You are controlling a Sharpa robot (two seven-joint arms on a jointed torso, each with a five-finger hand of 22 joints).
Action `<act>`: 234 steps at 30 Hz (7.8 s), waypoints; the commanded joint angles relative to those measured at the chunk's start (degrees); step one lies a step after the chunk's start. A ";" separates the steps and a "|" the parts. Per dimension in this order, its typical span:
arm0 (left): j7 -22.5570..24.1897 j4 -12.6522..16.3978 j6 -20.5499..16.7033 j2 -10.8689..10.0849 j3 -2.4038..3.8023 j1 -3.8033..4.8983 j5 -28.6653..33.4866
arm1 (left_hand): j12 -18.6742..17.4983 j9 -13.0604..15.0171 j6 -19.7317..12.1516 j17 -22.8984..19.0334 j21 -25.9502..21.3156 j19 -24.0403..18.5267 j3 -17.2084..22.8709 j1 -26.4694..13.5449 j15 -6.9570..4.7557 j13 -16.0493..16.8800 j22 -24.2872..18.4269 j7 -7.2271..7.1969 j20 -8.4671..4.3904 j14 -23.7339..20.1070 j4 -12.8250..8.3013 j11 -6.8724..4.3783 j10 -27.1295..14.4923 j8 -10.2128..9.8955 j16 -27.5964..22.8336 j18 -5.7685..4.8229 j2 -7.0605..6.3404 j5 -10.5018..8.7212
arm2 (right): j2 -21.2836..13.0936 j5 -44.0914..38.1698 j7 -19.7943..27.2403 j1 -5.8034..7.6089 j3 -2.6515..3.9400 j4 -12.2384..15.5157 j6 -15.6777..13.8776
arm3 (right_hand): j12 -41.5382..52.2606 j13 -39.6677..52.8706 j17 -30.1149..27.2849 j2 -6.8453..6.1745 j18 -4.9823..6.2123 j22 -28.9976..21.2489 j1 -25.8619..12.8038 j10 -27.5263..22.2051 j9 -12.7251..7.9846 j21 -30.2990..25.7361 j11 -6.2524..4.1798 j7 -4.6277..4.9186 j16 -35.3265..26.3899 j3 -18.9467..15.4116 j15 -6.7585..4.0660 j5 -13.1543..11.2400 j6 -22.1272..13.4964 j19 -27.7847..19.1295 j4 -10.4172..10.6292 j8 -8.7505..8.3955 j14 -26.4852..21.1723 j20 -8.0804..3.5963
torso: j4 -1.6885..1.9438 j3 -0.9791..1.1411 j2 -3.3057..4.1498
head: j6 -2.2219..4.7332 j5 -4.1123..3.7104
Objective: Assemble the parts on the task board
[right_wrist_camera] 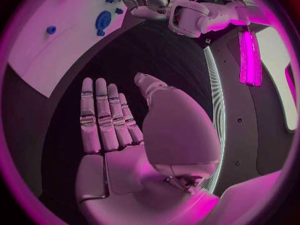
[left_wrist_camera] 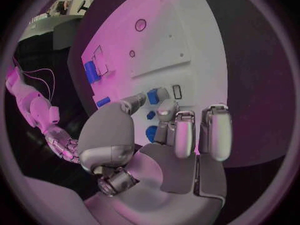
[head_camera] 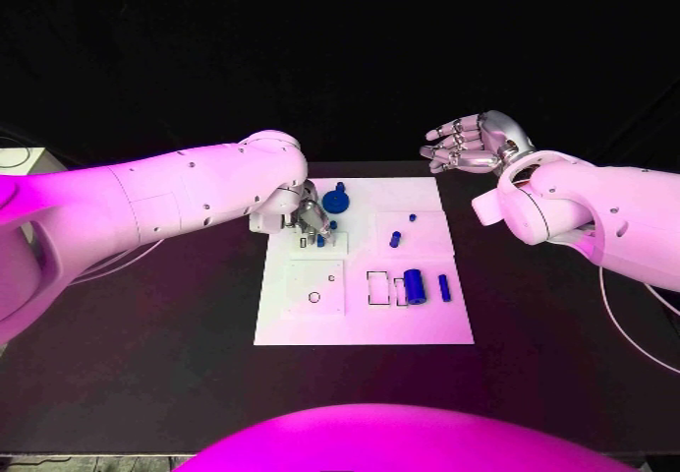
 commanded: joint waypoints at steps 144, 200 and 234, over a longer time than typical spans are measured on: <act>8.24 -12.49 -4.03 0.02 6.26 -0.28 1.62 | -2.99 -8.82 -2.25 15.09 -2.09 1.57 15.93 18.44 1.07 -5.62 6.38 2.28 1.33 5.97 -9.08 1.63 -2.98 -3.81 0.19 -0.27 3.95 3.82 | -0.03 0.48 3.16 -0.41 0.03 -0.79 0.78 | -3.69 -0.27 -4.49 -0.10 0.37 -0.98 -1.59 -0.24 -0.56 -0.04 0.43 1.97 -3.15 2.45 1.34 0.40 1.18 -4.52 -1.53 -0.46 -3.49 1.33 | -0.48 -0.64 1.55 | 4.31 2.00; 4.61 15.34 -14.58 -15.31 4.22 -2.10 -5.17 | 1.24 -6.90 1.04 15.09 0.25 3.13 20.11 12.01 -0.31 0.39 9.17 0.50 0.27 5.97 -14.23 0.00 2.22 -0.13 0.19 -0.98 0.70 21.96 | -1.04 0.48 3.05 -0.49 0.01 -0.62 0.95 | -3.86 -0.26 -4.70 -0.13 0.38 -0.97 -1.68 -0.10 -0.58 -0.02 0.43 1.97 -3.12 2.49 1.34 0.42 1.25 -4.55 -1.57 -0.50 -3.45 1.35 | -0.64 -0.66 1.68 | 2.65 2.99; 4.23 17.30 -13.14 -15.80 3.94 -2.74 -6.37 | 1.32 -6.92 1.14 15.09 0.38 3.21 20.31 11.85 -0.35 0.51 9.32 0.45 0.24 5.97 -14.39 -0.04 2.32 -0.08 0.19 -1.02 0.65 22.11 | -0.98 0.48 3.06 -0.57 0.01 -0.74 1.03 | -4.04 -0.26 -4.90 -0.17 0.38 -0.96 -1.70 -0.02 -0.62 -0.01 0.44 1.98 -3.11 2.54 1.35 0.43 1.27 -4.58 -1.65 -0.56 -3.45 1.36 | -0.63 -0.66 1.65 | 2.59 3.09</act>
